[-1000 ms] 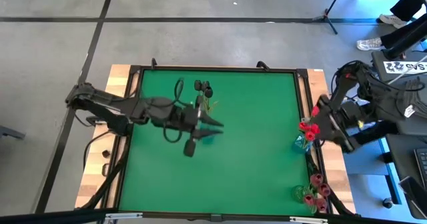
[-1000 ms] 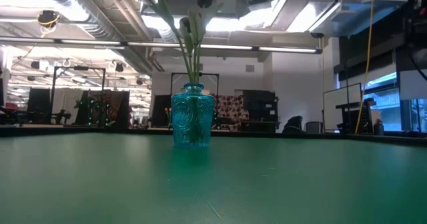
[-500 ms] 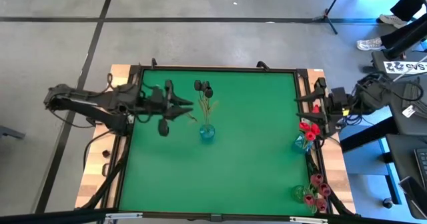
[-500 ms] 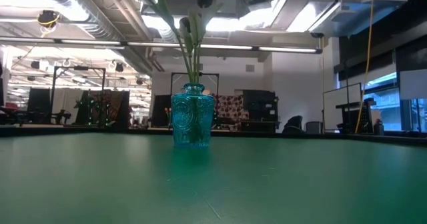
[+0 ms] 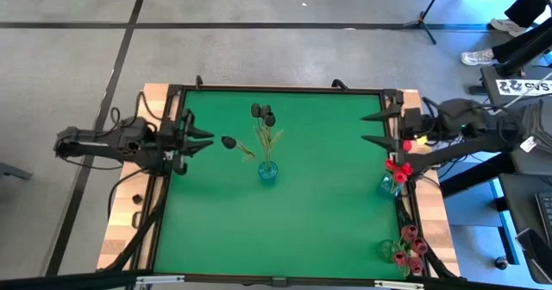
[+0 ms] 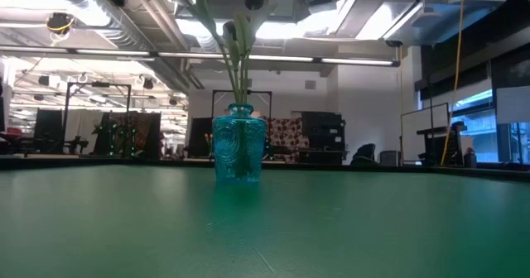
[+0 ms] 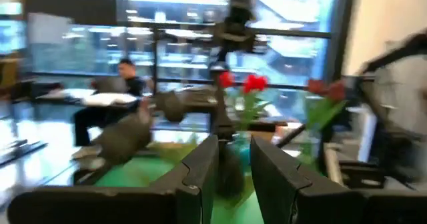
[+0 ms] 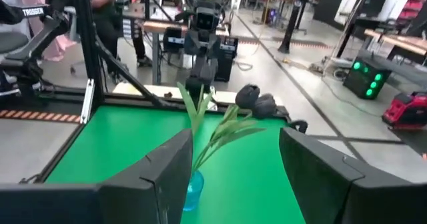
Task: Sort flowers into vase by color
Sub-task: Return to Home Position
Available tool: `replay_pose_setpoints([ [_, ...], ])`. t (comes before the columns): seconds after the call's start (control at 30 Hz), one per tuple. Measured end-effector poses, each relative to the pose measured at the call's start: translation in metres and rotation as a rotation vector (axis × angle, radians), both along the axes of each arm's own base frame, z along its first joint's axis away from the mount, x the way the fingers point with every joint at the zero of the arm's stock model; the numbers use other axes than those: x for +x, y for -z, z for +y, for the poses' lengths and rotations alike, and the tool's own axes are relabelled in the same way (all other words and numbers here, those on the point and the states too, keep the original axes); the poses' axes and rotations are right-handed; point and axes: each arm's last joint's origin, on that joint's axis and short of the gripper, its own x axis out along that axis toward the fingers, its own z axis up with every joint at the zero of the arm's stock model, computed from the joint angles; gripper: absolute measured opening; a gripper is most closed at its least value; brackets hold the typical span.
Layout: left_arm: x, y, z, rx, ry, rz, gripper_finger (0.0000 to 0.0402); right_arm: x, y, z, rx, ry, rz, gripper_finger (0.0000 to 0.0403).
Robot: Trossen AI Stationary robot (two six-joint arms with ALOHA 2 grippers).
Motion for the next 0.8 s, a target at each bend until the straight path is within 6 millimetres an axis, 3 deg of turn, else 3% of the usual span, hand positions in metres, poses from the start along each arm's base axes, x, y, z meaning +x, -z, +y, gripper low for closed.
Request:
replay_pose_setpoints([
  [0.17,-0.016,0.044,-0.001,-0.117,-0.060,0.037,0.0085,0.001,-0.005,0.000,-0.024,-0.078,-0.053,0.0225],
  [0.33,-0.026,0.067,-0.003,-0.149,-0.041,-0.019,0.0085,-0.007,-0.009,-0.008,-0.045,-0.022,-0.088,0.0205],
  [0.47,-0.024,0.085,-0.005,-0.131,-0.029,0.008,0.0085,0.011,0.005,-0.025,-0.012,0.022,-0.049,0.0145],
  [0.6,-0.018,0.101,-0.006,-0.138,-0.026,0.000,0.0085,0.029,0.021,-0.056,0.030,0.086,0.015,0.0075],
  [0.73,-0.016,0.111,-0.007,-0.148,-0.013,0.015,0.0085,0.026,0.027,-0.077,0.047,0.104,-0.038,0.0016],
  [0.8,-0.016,0.112,-0.007,-0.152,-0.008,0.025,0.0085,0.023,0.034,-0.084,0.046,0.138,-0.062,0.0006],
])
